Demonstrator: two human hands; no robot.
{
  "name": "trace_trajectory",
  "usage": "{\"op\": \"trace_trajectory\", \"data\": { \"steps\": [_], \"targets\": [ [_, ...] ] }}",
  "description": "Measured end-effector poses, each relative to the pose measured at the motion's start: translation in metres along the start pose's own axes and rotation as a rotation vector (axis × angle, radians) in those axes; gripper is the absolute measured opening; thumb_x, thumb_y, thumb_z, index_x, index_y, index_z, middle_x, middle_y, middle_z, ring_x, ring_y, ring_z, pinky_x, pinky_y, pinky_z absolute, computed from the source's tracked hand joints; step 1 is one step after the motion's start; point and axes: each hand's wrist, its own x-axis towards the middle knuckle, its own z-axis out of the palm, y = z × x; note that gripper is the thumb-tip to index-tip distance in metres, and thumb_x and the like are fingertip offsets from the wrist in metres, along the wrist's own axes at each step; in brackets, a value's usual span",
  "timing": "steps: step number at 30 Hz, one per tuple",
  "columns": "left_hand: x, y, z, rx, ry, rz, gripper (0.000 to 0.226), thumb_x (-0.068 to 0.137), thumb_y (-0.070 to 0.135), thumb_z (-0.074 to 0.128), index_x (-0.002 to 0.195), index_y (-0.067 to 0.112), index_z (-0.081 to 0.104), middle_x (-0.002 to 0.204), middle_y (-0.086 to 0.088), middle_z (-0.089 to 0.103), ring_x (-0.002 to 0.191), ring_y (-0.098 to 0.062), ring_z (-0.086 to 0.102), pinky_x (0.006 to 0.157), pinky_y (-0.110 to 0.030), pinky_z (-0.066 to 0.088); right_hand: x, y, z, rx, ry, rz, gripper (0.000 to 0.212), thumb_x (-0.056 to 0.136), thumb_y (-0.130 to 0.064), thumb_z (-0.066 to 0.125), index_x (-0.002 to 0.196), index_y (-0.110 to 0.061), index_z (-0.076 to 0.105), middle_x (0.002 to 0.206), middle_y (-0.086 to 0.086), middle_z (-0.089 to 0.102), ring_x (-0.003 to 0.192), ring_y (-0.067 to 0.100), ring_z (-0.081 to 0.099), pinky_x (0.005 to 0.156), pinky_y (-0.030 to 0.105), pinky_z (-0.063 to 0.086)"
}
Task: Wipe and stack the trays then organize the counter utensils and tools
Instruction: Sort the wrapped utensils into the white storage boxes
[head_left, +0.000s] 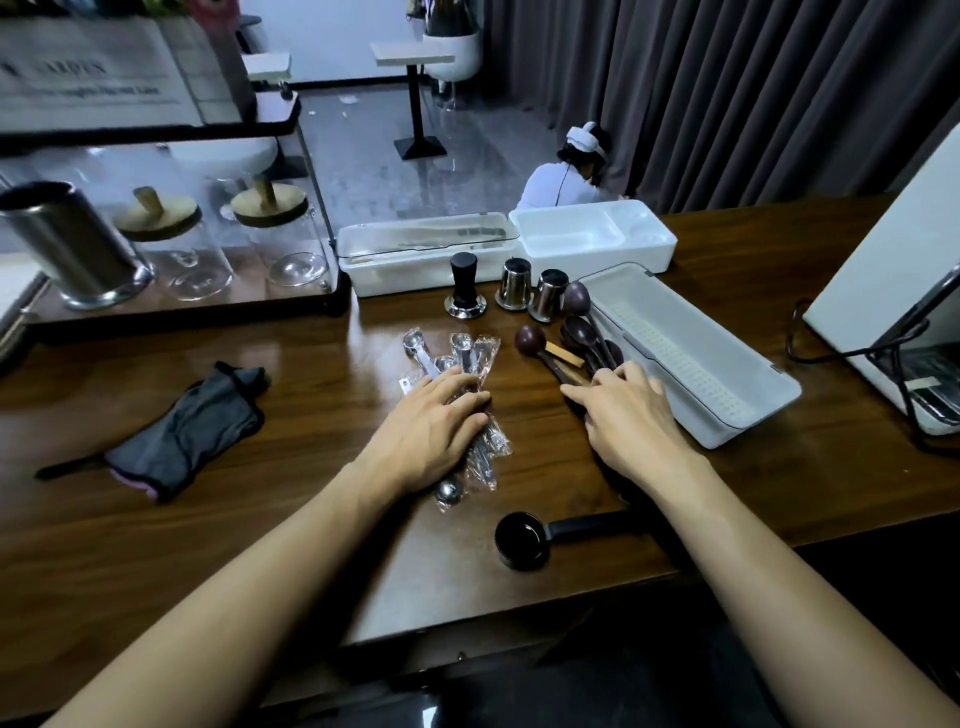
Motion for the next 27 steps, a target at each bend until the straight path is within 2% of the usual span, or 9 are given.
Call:
{"op": "trace_trajectory", "data": {
  "steps": [4, 9, 12, 15, 18, 21, 24, 27],
  "targets": [
    [-0.023, -0.02, -0.007, -0.005, 0.061, -0.018, 0.051, 0.106, 0.043, 0.036, 0.133, 0.012, 0.066, 0.144, -0.011, 0.055, 0.139, -0.026, 0.044, 0.116, -0.039, 0.038, 0.006, -0.003, 0.001, -0.017, -0.008, 0.018, 0.046, 0.101, -0.021, 0.047, 0.144, -0.04, 0.051, 0.127, -0.002, 0.057, 0.12, 0.026, 0.04, 0.1, 0.043, 0.037],
    [-0.05, -0.042, -0.018, -0.017, 0.113, -0.05, 0.043, 0.106, 0.036, 0.038, 0.124, 0.011, 0.069, 0.143, -0.012, 0.055, 0.129, -0.029, 0.053, 0.105, -0.035, 0.047, 0.014, -0.006, 0.002, -0.018, -0.032, 0.054, 0.043, 0.101, -0.037, 0.047, 0.144, -0.044, 0.048, 0.129, -0.003, 0.056, 0.124, 0.026, 0.04, 0.102, 0.045, 0.038],
    [-0.064, -0.053, -0.026, -0.036, 0.121, -0.074, 0.031, 0.105, 0.029, 0.048, 0.125, 0.014, 0.068, 0.147, -0.009, 0.053, 0.133, -0.027, 0.052, 0.106, -0.032, 0.044, 0.012, -0.006, 0.0, 0.039, -0.015, 0.063, 0.041, 0.102, -0.04, 0.047, 0.142, -0.045, 0.051, 0.129, -0.004, 0.057, 0.124, 0.025, 0.041, 0.102, 0.044, 0.038],
    [-0.076, -0.065, -0.03, -0.063, 0.11, -0.129, 0.027, 0.103, 0.022, 0.052, 0.124, 0.017, 0.067, 0.152, -0.004, 0.049, 0.136, -0.026, 0.051, 0.11, -0.036, 0.045, 0.006, -0.004, -0.011, 0.178, 0.035, 0.026, 0.037, 0.101, -0.037, 0.05, 0.137, -0.041, 0.058, 0.127, -0.005, 0.061, 0.122, 0.023, 0.045, 0.099, 0.042, 0.043],
    [-0.076, -0.065, -0.027, -0.106, 0.129, -0.219, 0.037, 0.099, 0.038, 0.042, 0.118, 0.02, 0.068, 0.152, 0.003, 0.05, 0.138, -0.02, 0.049, 0.11, -0.033, 0.043, 0.001, 0.007, -0.026, 0.288, 0.142, -0.009, 0.036, 0.101, -0.033, 0.054, 0.136, -0.034, 0.062, 0.131, -0.005, 0.064, 0.122, 0.022, 0.052, 0.096, 0.039, 0.045],
    [-0.069, -0.06, -0.022, -0.122, 0.16, -0.253, 0.044, 0.095, 0.053, 0.041, 0.111, 0.021, 0.067, 0.147, 0.006, 0.052, 0.131, -0.018, 0.052, 0.104, -0.032, 0.045, -0.001, 0.033, -0.039, 0.271, 0.209, 0.045, 0.037, 0.102, -0.03, 0.053, 0.138, -0.032, 0.06, 0.145, -0.003, 0.056, 0.141, 0.025, 0.041, 0.109, 0.04, 0.037],
    [-0.063, -0.062, -0.016, -0.07, 0.142, -0.224, 0.055, 0.093, 0.057, 0.039, 0.13, 0.023, 0.061, 0.153, 0.001, 0.047, 0.136, -0.025, 0.049, 0.112, -0.041, 0.04, 0.001, 0.071, -0.046, 0.199, 0.147, 0.125, 0.041, 0.104, -0.037, 0.047, 0.145, -0.034, 0.052, 0.157, 0.002, 0.041, 0.15, 0.028, 0.024, 0.122, 0.045, 0.016],
    [-0.061, -0.07, -0.009, -0.044, 0.037, -0.259, 0.077, 0.091, 0.065, 0.026, 0.157, 0.028, 0.037, 0.165, 0.002, 0.028, 0.155, -0.019, 0.018, 0.125, -0.049, 0.019, 0.0, 0.101, -0.046, 0.202, -0.026, 0.236, 0.051, 0.098, -0.063, 0.045, 0.146, -0.049, 0.043, 0.166, -0.003, 0.021, 0.153, 0.03, 0.012, 0.122, 0.056, 0.01]
  ]
}}
